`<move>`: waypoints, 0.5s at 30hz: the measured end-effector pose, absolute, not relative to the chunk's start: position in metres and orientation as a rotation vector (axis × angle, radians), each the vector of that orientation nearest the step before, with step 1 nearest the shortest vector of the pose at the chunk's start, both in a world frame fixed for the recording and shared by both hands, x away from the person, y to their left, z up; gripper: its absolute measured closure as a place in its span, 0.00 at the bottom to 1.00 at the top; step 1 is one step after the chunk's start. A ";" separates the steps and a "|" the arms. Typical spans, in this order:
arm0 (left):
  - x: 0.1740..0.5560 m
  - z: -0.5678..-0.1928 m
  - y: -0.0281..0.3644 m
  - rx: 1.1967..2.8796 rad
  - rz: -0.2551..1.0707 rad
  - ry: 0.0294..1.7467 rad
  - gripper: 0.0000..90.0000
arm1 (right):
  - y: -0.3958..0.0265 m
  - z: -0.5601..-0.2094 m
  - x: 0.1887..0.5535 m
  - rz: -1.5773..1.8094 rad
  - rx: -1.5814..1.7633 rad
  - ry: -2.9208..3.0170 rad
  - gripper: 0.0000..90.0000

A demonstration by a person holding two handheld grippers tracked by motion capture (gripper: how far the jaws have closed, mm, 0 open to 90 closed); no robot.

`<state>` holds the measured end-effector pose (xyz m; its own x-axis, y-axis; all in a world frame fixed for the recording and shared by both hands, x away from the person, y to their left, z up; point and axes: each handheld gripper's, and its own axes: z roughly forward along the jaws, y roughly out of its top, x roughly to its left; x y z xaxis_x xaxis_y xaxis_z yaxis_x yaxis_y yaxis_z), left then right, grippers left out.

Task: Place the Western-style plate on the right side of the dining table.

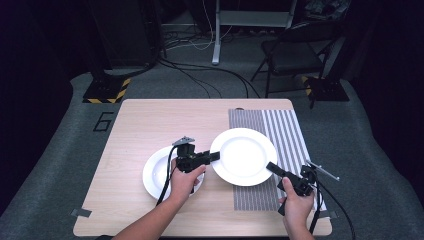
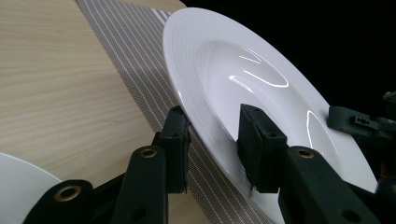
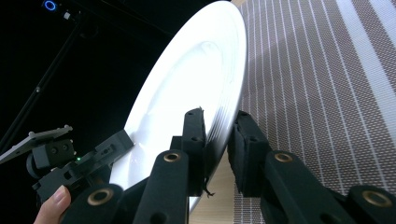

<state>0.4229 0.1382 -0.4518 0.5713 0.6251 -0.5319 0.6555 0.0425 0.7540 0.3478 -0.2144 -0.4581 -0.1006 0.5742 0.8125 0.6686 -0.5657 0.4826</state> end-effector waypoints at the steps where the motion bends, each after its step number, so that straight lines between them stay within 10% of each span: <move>1: 0.423 -0.452 0.137 1.634 -0.035 1.092 0.71 | -0.215 -0.458 0.347 -1.775 -2.048 -1.423 0.85; 15: 0.427 -0.451 0.111 1.659 -0.059 1.050 0.72 | -0.237 -0.458 0.339 -1.818 -2.084 -1.420 0.85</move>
<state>0.4271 0.1109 -0.4510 0.6036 0.5965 -0.5290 0.6523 0.0119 0.7579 0.3389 -0.2370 -0.4579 -0.1013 0.5929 0.7989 0.6314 -0.5822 0.5122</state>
